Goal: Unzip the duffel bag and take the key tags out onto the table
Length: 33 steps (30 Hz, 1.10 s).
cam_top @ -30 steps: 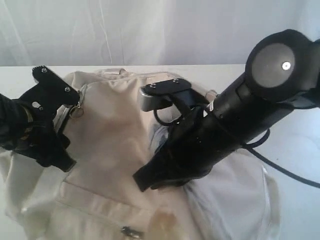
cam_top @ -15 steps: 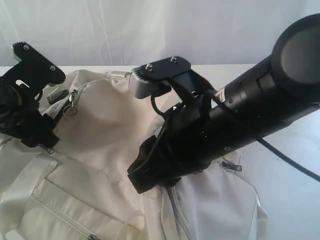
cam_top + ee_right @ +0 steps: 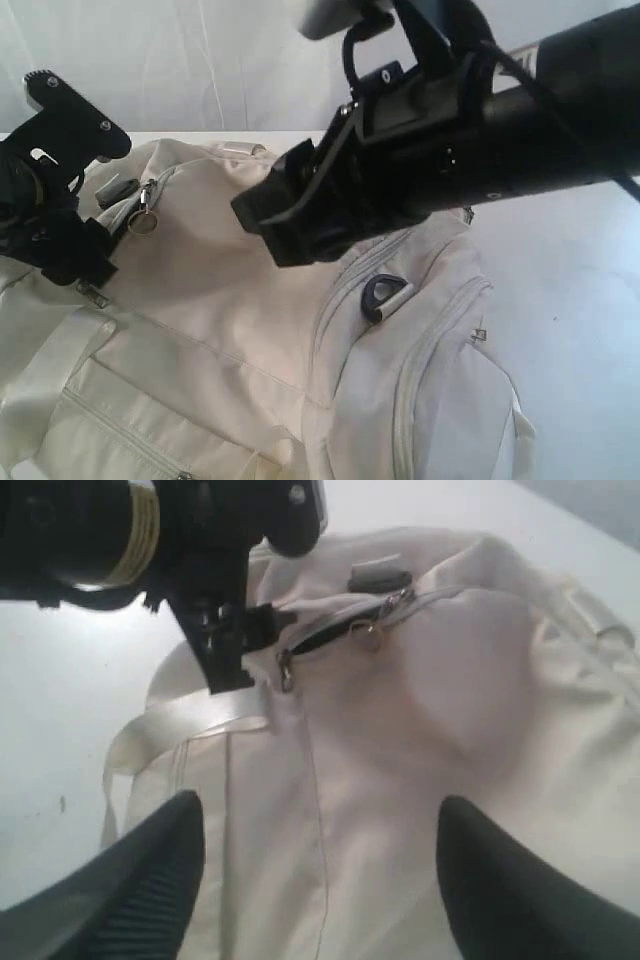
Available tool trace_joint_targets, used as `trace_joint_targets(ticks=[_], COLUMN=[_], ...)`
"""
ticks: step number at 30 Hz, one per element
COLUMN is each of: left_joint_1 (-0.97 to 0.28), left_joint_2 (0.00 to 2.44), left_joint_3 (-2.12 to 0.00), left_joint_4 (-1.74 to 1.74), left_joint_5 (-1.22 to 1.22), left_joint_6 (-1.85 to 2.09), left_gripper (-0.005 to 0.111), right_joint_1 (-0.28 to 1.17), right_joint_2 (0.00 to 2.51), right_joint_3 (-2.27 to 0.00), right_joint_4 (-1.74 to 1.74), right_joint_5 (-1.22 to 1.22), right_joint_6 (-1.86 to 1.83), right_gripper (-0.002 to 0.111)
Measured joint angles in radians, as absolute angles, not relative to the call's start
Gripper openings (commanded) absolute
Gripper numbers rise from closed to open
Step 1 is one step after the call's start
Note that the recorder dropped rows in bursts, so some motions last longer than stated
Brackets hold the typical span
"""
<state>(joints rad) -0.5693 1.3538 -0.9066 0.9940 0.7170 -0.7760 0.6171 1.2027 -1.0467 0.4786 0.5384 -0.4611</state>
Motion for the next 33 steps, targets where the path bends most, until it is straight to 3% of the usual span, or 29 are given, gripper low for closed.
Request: trace_joint_targets(ticks=[7, 12, 21, 28, 33], left_joint_1=[-0.559, -0.486, -0.387, -0.384, -0.384], left_joint_2=[1.361, 1.396, 1.443, 1.496, 1.534], left_joint_3=[-0.877, -0.839, -0.835, -0.835, -0.835], left_joint_4=[1.085, 1.149, 1.179, 1.187, 1.218], left_joint_5=[0.717, 0.707, 0.504, 0.414, 0.485], left_joint_6=[-0.81, -0.899, -0.998, -1.004, -0.975], left_gripper=[0.081, 0.081, 0.081, 0.081, 0.081], right_joint_1=[0.617, 0.628, 0.691, 0.696, 0.698], right_joint_2=[1.314, 1.366, 1.45, 1.575, 1.615], right_joint_3=[-1.049, -1.049, -1.098, -1.134, -1.134], right_joint_4=[0.484, 0.494, 0.494, 0.495, 0.495], right_joint_5=[0.467, 0.423, 0.316, 0.267, 0.258], right_joint_6=[-0.525, -0.552, -0.625, -0.726, -0.751], right_gripper=[0.064, 0.064, 0.064, 0.064, 0.064])
